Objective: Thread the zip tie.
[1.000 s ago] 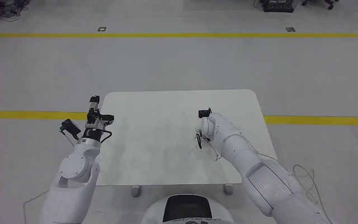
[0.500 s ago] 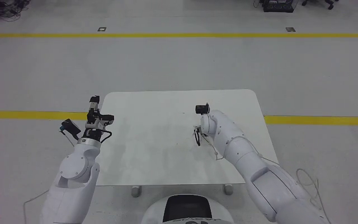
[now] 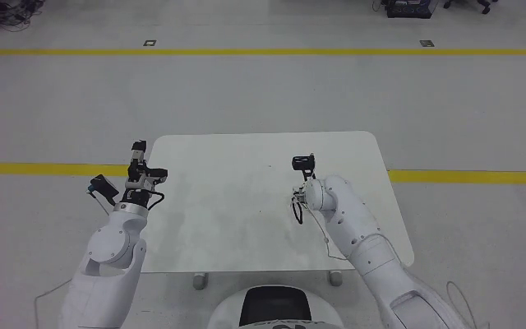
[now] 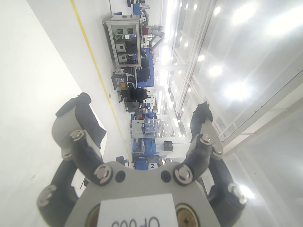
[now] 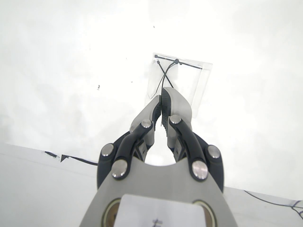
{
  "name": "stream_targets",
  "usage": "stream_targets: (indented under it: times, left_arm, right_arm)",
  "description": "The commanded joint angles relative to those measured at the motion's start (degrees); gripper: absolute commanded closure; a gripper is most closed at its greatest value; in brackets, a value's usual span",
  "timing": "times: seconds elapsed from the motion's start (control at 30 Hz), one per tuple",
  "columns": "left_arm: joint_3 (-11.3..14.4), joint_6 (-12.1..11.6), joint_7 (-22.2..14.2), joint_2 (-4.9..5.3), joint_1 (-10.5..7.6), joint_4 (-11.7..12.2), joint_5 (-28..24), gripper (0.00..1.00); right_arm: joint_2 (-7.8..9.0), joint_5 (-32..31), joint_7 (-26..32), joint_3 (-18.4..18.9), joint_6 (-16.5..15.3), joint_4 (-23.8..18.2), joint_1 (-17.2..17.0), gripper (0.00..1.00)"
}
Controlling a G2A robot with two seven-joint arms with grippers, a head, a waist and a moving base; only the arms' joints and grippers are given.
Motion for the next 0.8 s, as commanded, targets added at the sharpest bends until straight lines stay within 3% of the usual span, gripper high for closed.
stream_targets:
  times: [0.0, 0.07, 0.17, 0.2, 0.23, 0.6, 0.63, 0.7, 0.77]
  left_arm:
    - [0.0, 0.0, 0.0, 0.00, 0.00, 0.0, 0.0, 0.00]
    - [0.0, 0.0, 0.0, 0.00, 0.00, 0.0, 0.0, 0.00]
    - [0.0, 0.0, 0.0, 0.00, 0.00, 0.0, 0.0, 0.00]
    - [0.0, 0.0, 0.0, 0.00, 0.00, 0.0, 0.0, 0.00]
    - [0.0, 0.0, 0.0, 0.00, 0.00, 0.0, 0.0, 0.00]
    - [0.0, 0.0, 0.0, 0.00, 0.00, 0.0, 0.0, 0.00]
    - [0.0, 0.0, 0.0, 0.00, 0.00, 0.0, 0.0, 0.00]
    - [0.0, 0.0, 0.0, 0.00, 0.00, 0.0, 0.0, 0.00]
    - [0.0, 0.0, 0.0, 0.00, 0.00, 0.0, 0.0, 0.00]
  right_arm:
    - [0.43, 0.0, -0.5, 1.1, -1.5, -2.6, -1.7, 1.00]
    - [0.79, 1.5, -1.2, 2.3, -4.0, -4.6, -3.1, 1.00]
    - [1.60, 5.5, -2.9, 5.3, -11.4, -6.8, -5.3, 1.00]
    - [2.03, 7.0, -3.8, 6.5, -16.0, -7.5, -6.1, 1.00]
    - [2.14, 7.3, -3.8, 6.8, -17.2, -7.5, -6.2, 1.00]
    - [2.14, 7.3, -3.8, 6.8, -17.2, -7.5, -6.2, 1.00]
    - [2.12, 9.5, -5.3, 7.2, -17.8, -7.6, -6.9, 1.00]
    - [2.47, 15.0, -8.4, 9.6, -22.4, -7.5, -8.6, 1.00]
    - [3.10, 22.6, -10.2, 12.8, -30.8, -6.6, -10.9, 1.00]
